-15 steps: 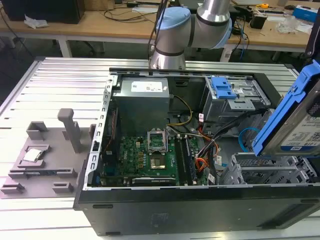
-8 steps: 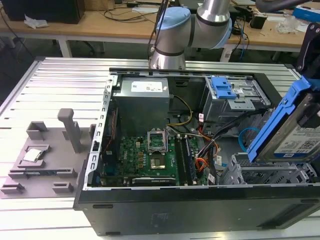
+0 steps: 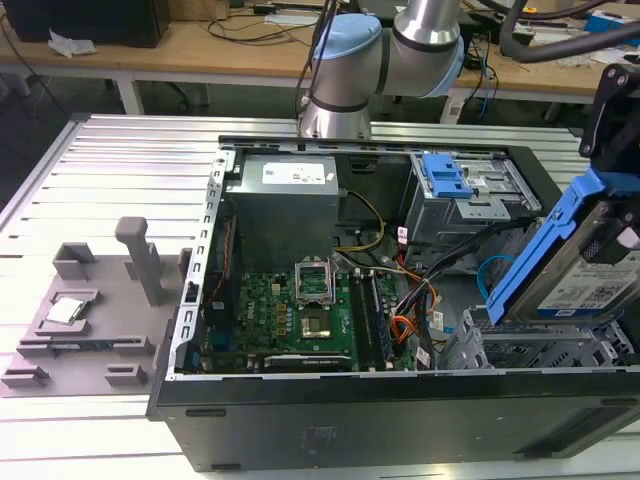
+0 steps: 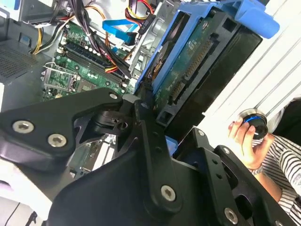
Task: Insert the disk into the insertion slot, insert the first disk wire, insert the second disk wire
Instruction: 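Insert the disk into the insertion slot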
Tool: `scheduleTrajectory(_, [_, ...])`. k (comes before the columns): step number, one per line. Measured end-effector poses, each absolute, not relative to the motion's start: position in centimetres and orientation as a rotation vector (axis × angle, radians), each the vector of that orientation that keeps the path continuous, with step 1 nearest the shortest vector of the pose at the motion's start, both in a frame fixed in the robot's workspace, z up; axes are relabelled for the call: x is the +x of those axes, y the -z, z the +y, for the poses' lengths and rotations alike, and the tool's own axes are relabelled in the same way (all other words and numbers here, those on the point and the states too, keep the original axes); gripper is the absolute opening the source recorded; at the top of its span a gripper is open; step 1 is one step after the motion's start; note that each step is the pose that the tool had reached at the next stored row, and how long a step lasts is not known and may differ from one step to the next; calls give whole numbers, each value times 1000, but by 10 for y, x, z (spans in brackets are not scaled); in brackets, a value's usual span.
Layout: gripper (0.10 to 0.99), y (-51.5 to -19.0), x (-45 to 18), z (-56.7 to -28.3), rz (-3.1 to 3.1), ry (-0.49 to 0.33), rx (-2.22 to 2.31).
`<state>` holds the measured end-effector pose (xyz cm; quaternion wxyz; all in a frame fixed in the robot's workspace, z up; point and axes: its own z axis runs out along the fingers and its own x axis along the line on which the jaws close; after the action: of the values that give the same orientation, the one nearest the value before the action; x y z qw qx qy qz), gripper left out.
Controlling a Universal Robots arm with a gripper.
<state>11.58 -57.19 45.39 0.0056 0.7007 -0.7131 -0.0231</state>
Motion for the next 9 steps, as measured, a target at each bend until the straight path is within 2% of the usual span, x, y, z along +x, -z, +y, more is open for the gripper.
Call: scheduleTrajectory(9, [361,-441,117,-564,-2231,68,2191])
